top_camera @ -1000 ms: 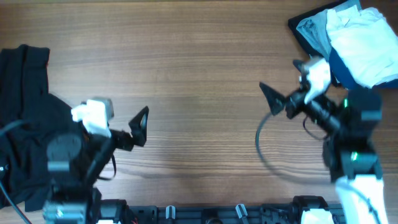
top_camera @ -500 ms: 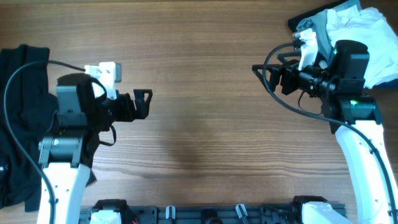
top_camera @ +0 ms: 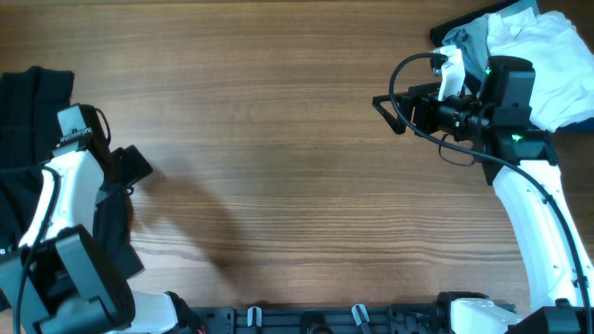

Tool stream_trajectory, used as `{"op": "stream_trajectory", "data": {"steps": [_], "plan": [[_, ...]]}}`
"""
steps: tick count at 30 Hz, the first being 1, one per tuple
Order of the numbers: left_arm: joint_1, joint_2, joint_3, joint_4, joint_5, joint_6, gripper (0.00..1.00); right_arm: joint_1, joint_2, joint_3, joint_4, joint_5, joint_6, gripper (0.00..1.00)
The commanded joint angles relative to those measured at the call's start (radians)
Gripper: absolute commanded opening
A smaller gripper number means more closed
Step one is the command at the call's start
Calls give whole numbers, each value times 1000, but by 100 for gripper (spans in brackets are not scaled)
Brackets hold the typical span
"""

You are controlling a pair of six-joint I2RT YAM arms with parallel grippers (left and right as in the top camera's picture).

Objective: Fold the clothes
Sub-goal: 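Reach the left gripper to the crumpled black t-shirt and grasp it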

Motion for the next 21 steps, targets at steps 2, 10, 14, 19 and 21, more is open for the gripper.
{"op": "stream_trajectory", "data": {"steps": [2,10,14,19,21], "plan": [[32,14,11,58,-29,37,99,2,18,19,10,10,10,100],[51,20,10,154,-38,96,84,2,35,19,10,36,10,99],[51,26,2,197,-39,96,79,2,35,19,10,36,10,98],[51,82,2,233,-39,95,77,2,35,19,10,36,6,98],[51,107,2,243,-39,95,74,2,35,19,10,37,3,97]]}}
